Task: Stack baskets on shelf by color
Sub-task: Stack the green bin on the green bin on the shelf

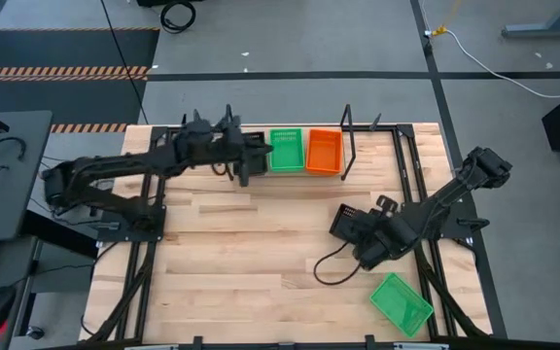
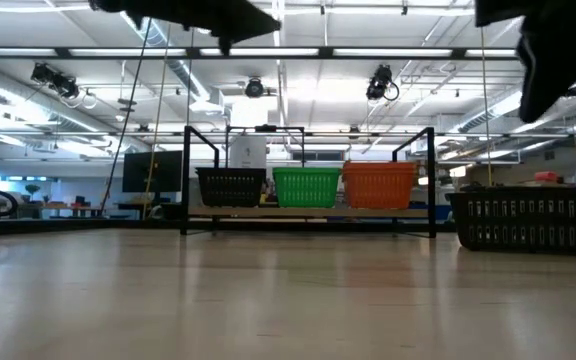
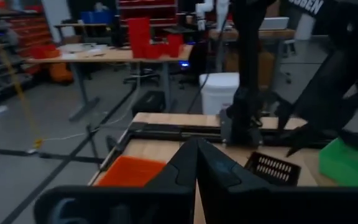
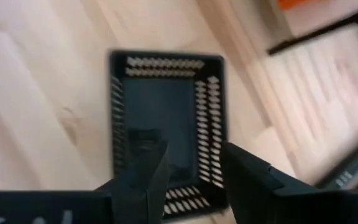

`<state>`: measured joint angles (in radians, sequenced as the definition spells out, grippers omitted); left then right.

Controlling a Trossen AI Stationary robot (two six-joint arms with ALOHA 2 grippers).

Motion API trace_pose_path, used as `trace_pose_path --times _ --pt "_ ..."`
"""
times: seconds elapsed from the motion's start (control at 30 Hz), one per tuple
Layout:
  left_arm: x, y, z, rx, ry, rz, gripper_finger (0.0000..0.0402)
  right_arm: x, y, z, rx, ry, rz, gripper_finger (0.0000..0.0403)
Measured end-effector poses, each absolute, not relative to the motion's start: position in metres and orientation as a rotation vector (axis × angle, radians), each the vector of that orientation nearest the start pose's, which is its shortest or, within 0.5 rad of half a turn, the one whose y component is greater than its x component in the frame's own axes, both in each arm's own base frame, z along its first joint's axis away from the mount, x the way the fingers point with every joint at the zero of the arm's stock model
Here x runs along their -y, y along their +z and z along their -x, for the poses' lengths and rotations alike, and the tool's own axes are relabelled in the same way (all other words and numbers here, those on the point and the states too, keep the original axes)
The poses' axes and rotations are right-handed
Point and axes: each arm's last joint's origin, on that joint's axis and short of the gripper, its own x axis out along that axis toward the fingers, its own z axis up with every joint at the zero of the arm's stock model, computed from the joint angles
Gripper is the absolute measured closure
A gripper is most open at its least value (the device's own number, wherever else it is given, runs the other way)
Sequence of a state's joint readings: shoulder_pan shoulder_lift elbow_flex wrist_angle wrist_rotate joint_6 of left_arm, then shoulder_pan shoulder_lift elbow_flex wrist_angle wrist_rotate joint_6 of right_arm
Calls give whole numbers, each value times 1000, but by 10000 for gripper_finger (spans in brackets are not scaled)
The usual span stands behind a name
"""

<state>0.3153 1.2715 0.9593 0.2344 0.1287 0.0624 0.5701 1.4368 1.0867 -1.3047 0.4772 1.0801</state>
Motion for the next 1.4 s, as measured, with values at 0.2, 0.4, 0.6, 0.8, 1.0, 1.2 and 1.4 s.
trace_pose_path --times 0.2,0.4,0.6,0.8,1.0,1.2,1.4 --pt "-77 319 -235 36 252 -46 390 -108 270 -216 -1278 -510 -168 237" --pt "-72 311 -213 40 261 -50 390 -120 293 -220 -1361 -302 -340 220" --pt "-72 311 -210 36 267 -79 387 -150 285 -208 -1478 -161 -357 217" --pt "-71 312 -206 19 266 -77 364 -184 262 -205 -1516 -29 -162 216" --pt "-67 314 -205 37 192 -38 334 -213 236 -203 -1559 99 20 215" --pt "-58 313 -207 28 116 -11 304 -232 211 -199 -1651 142 109 215" --pt "-43 307 -211 -26 44 29 290 -242 190 -199 -1691 149 186 216"
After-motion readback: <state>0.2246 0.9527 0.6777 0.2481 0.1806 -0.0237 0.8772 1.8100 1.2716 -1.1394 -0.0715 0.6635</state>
